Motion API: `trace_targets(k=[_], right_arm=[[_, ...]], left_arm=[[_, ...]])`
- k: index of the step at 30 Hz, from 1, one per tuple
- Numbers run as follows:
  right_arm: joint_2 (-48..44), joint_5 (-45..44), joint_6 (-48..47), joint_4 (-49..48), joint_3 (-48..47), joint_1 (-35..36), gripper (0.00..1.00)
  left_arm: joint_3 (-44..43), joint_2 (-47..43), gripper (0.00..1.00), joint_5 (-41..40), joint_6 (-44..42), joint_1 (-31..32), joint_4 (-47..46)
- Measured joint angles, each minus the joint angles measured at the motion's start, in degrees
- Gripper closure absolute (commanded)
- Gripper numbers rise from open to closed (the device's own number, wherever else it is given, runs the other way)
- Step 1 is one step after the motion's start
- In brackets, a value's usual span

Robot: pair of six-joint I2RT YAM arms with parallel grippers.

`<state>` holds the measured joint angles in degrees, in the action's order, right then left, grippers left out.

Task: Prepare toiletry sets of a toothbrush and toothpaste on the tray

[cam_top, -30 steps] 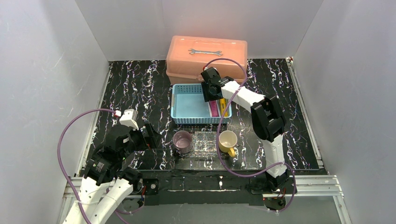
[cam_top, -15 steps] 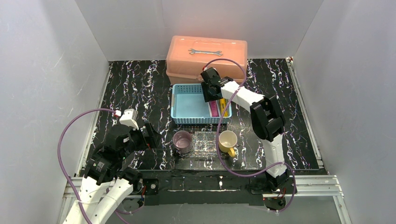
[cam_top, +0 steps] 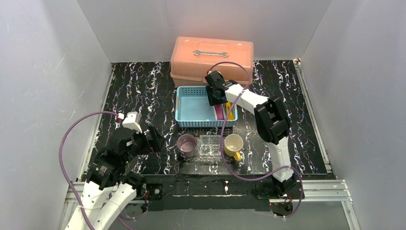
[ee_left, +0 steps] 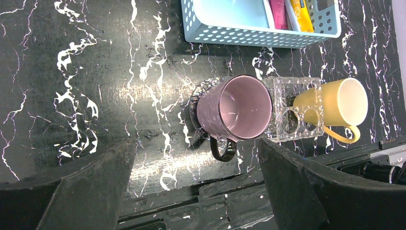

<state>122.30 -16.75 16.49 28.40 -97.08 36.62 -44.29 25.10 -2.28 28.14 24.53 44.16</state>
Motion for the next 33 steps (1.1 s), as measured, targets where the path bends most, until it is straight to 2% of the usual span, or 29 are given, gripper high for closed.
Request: trace_targets(k=[19,33], right_arm=[[0.76,-1.81,-0.11,-0.22,0.0,0.15,0.48],[1.62,-2.12,-0.11,-0.2,0.0,0.15,0.59]], left_arm=[[0.0,0.76,0.01,0.26,0.0,-0.37,-0.24],[0.0,0.92,0.01,0.76,-0.02,-0.76,-0.37]])
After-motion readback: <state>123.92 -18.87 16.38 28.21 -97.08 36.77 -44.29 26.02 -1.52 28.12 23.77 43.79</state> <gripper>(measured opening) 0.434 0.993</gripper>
